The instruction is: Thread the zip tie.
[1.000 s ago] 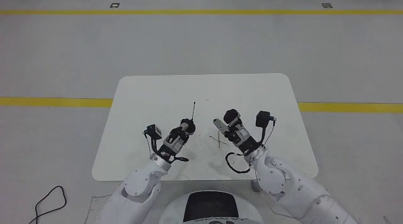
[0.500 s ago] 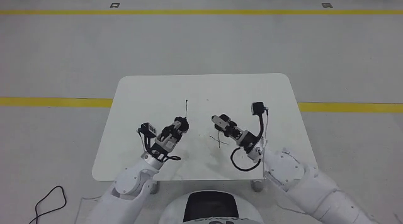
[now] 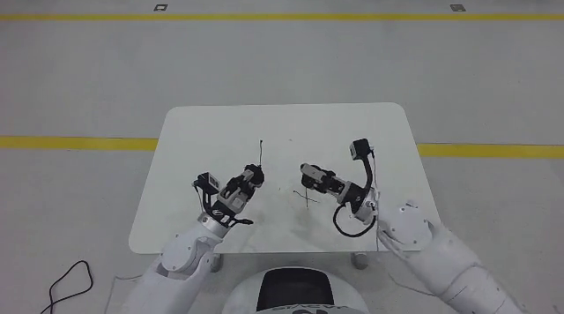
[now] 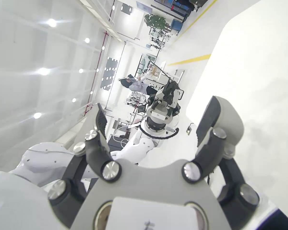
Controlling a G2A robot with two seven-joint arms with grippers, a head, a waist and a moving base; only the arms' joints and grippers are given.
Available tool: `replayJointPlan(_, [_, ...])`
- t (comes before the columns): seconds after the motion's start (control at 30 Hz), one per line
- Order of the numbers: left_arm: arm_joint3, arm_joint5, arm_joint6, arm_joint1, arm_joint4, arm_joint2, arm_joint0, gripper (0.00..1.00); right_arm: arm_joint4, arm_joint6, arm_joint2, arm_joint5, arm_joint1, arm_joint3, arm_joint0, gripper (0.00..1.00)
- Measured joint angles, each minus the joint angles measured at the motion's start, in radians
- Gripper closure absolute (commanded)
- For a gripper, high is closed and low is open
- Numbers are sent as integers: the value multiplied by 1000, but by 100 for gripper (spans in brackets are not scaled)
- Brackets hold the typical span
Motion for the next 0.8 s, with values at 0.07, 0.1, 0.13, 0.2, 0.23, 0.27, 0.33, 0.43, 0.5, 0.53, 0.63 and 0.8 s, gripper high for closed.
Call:
replayJointPlan(0.07, [11, 20, -24, -2, -72, 4, -8, 100, 50, 21, 1, 0, -4, 5, -9, 0])
replayJointPlan(0.1, [16, 27, -44, -3, -110, 4, -10, 100, 93, 50, 7, 0, -5, 15, -9, 0])
replayJointPlan(0.13, [21, 31, -66, -3, -142, 2, -13, 100, 141, 83, 14, 0, -7, 26, -9, 0])
replayJointPlan(0.2, [34, 33, -113, -2, -195, -2, -16, 100, 245, 166, 33, 0, -12, 57, -12, 0])
replayJointPlan(0.23, [38, 34, -129, -2, -212, -3, -17, 100, 282, 201, 41, 0, -15, 70, -13, 0])
replayJointPlan(0.27, [42, 34, -149, -2, -234, -4, -17, 100, 323, 246, 52, 0, -20, 86, -13, 0])
replayJointPlan(0.33, [47, 37, -175, -2, -259, -5, -16, 100, 372, 310, 65, 0, -28, 107, -13, 0])
replayJointPlan(0.43, [53, 42, -200, -1, -288, -5, -15, 100, 420, 401, 80, 0, -45, 142, -10, 0])
replayJointPlan(0.5, [57, 43, -210, -1, -298, -4, -16, 100, 439, 451, 84, 0, -58, 166, -4, 0])
replayJointPlan(0.53, [59, 43, -213, -1, -301, -3, -17, 100, 447, 469, 85, 0, -64, 176, -2, 0])
replayJointPlan(0.63, [61, 45, -222, -2, -318, 0, -19, 100, 469, 510, 90, 0, -83, 202, 5, 0])
replayJointPlan(0.8, [55, 54, -246, -2, -349, 0, -23, 100, 501, 542, 104, 0, -110, 224, 7, 0])
